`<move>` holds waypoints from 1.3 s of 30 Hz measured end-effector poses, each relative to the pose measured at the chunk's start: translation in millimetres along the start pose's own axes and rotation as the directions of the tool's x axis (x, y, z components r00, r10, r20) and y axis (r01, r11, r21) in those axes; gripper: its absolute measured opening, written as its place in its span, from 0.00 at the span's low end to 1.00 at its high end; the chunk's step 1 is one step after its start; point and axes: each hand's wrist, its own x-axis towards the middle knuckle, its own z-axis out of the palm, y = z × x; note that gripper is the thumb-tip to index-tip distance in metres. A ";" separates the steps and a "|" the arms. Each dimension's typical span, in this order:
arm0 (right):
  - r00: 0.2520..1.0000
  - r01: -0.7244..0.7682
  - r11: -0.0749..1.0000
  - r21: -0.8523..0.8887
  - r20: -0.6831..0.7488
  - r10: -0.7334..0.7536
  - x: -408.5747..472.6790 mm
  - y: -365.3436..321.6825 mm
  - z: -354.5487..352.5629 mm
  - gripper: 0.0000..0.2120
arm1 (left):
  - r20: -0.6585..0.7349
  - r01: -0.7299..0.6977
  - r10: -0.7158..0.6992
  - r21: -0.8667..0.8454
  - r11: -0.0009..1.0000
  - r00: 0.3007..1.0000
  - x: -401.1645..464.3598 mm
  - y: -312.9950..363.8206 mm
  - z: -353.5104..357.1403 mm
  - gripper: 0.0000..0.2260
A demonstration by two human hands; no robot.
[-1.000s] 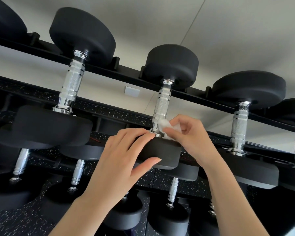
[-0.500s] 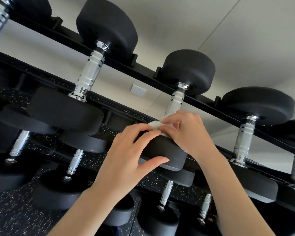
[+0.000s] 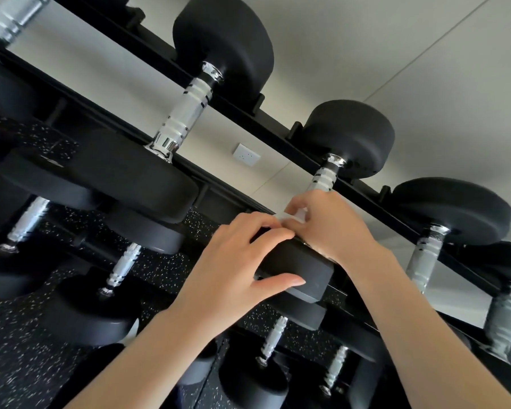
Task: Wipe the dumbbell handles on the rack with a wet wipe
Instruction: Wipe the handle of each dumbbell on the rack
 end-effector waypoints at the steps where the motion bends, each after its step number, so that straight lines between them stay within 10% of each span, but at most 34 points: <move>1: 1.000 -0.003 1.000 -0.016 -0.007 0.002 0.8 -1.4 -0.2 0.09 | -0.001 0.000 0.000 0.003 1.000 1.000 0.3 0.1 -0.1 0.23; 27: 0.843 -0.154 0.972 -0.177 -0.538 0.035 32.5 13.7 -12.2 0.12 | -0.016 -0.047 0.047 0.022 0.999 0.999 0.5 -3.7 -0.5 0.22; 39: 0.842 0.139 0.966 0.219 -0.539 0.001 3.2 24.2 17.3 0.05 | 0.014 -0.083 0.082 0.057 0.995 0.996 4.0 -3.9 -4.7 0.22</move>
